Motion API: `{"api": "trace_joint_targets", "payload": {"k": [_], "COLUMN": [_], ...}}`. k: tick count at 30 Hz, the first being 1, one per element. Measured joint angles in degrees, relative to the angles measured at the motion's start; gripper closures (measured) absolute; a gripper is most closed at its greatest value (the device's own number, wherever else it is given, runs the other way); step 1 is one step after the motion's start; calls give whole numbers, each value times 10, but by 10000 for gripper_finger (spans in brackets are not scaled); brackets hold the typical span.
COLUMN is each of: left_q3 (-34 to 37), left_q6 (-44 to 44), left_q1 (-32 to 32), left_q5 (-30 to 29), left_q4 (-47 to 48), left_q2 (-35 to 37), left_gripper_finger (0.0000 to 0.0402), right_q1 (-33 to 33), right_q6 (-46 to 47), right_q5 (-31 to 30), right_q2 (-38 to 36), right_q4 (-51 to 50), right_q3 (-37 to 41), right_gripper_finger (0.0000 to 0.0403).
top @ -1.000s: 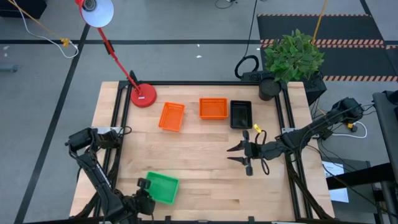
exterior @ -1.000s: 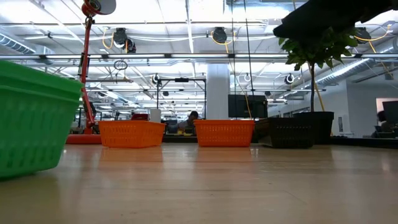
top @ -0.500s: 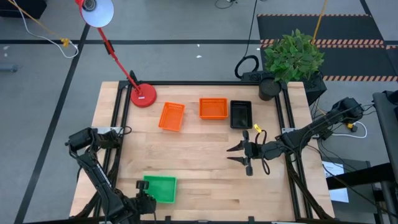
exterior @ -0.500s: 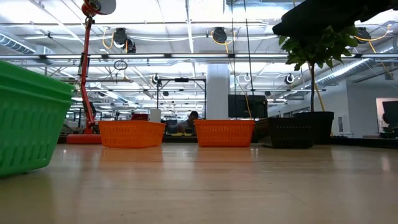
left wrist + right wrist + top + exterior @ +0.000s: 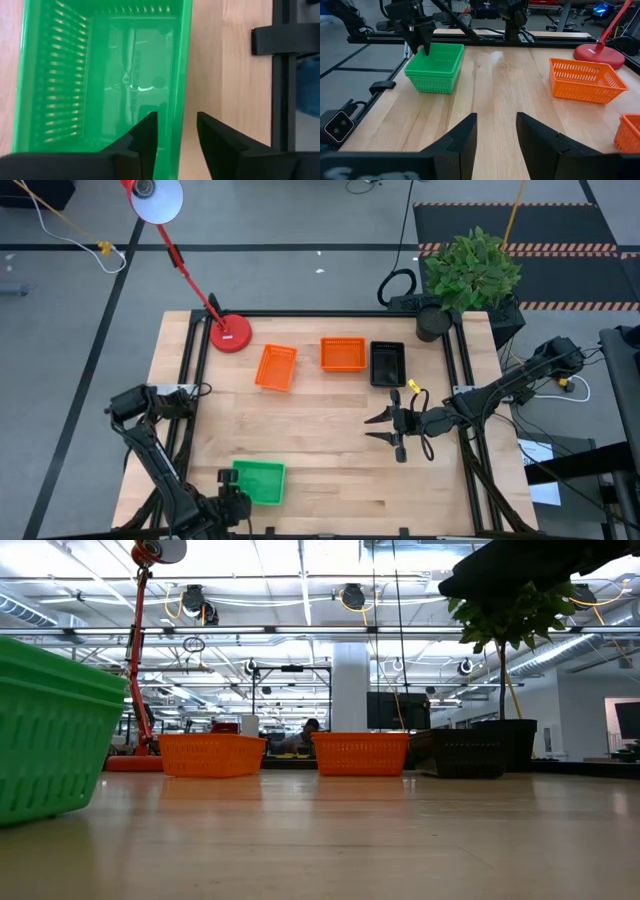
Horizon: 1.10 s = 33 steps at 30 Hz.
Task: Stack baskets by color
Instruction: Stack the right green basket on top of the green basket, then stack the left orange basket on top of the orange basket
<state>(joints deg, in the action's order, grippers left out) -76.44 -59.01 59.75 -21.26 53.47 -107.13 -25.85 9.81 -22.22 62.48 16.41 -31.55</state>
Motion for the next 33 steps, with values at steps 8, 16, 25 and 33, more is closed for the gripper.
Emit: {"api": "trace_joint_targets", "payload": {"k": [8,16,25,33], "left_q3": [0,0,13,109], "left_q6": [4,118,310,411], "left_q1": [-7,-58,-251,-483], "left_q5": [2,-140,-224,-120], "left_q4": [-1,30,126,-15], "left_q2": [60,177,242,245], "left_gripper_finger": [243,243,243,243], "right_q1": [0,0,1,31], "right_q6": [0,-17,-106,-156], "right_q5": [0,0,-5,-3], "right_q2": [0,0,0,0], "right_q4": [-1,-37,-46,-66], "right_q3": [0,0,0,0], "right_gripper_finger": [273,273,273,273]}}
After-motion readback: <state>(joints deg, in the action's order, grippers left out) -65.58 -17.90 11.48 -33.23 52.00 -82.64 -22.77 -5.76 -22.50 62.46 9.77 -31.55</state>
